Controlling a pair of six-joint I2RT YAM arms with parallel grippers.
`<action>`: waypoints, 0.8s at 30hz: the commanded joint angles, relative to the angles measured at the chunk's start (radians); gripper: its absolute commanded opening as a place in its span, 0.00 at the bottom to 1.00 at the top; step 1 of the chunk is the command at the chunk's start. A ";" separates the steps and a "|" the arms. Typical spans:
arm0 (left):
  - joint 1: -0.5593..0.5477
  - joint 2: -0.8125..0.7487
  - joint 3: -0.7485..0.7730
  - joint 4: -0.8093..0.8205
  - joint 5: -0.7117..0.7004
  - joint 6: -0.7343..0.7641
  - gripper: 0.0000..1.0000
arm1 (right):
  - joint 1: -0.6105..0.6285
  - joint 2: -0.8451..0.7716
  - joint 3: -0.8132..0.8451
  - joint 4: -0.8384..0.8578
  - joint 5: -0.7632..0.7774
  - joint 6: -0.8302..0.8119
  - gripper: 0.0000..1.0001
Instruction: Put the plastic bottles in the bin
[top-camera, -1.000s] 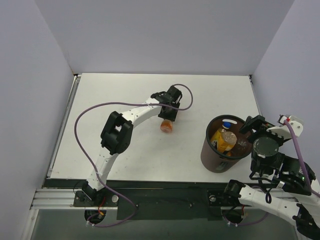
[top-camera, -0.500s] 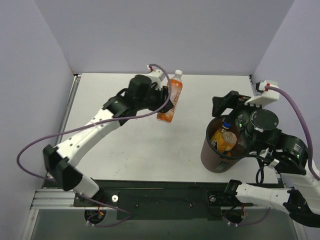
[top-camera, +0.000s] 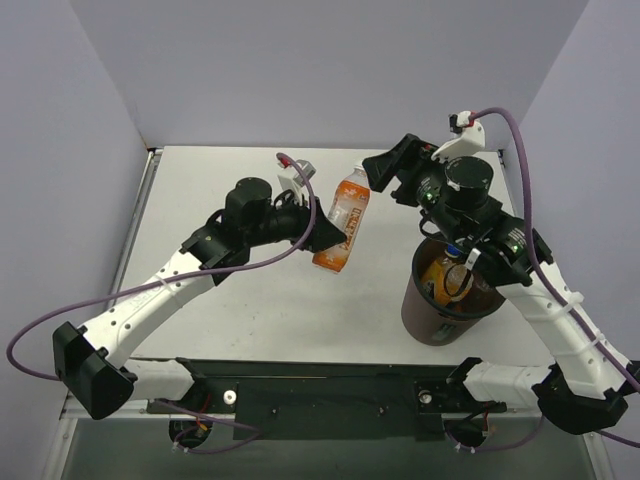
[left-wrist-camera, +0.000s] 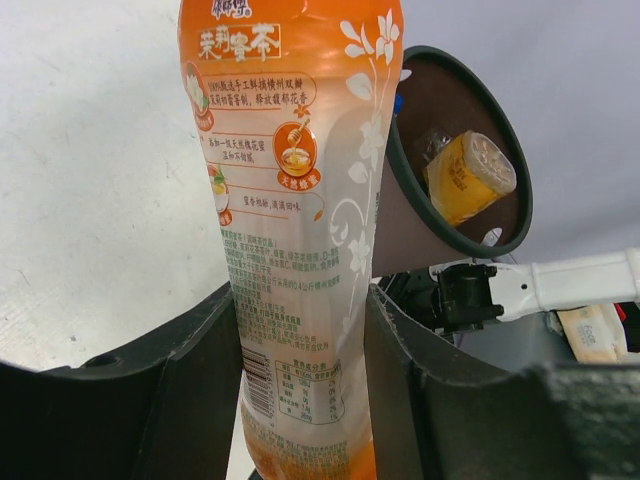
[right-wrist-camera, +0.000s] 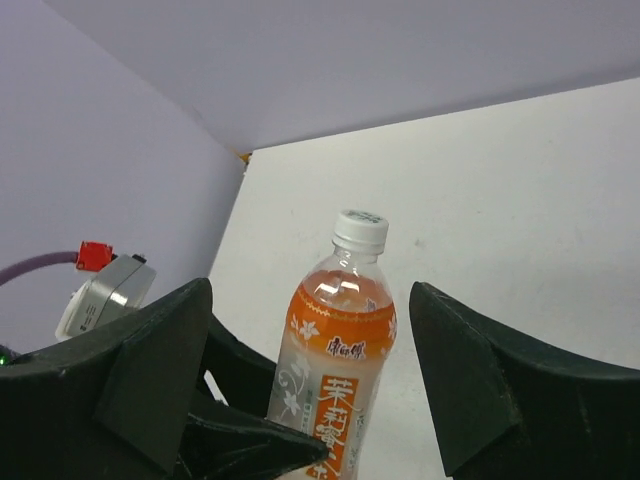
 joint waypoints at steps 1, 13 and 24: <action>0.005 -0.086 -0.014 0.096 0.049 -0.017 0.00 | -0.073 0.023 -0.032 0.151 -0.155 0.143 0.75; 0.008 -0.110 -0.049 0.119 0.061 -0.039 0.00 | -0.110 0.182 0.013 0.164 -0.305 0.205 0.66; 0.008 -0.090 -0.052 0.107 0.104 -0.037 0.00 | -0.130 0.147 -0.058 0.178 -0.281 0.171 0.00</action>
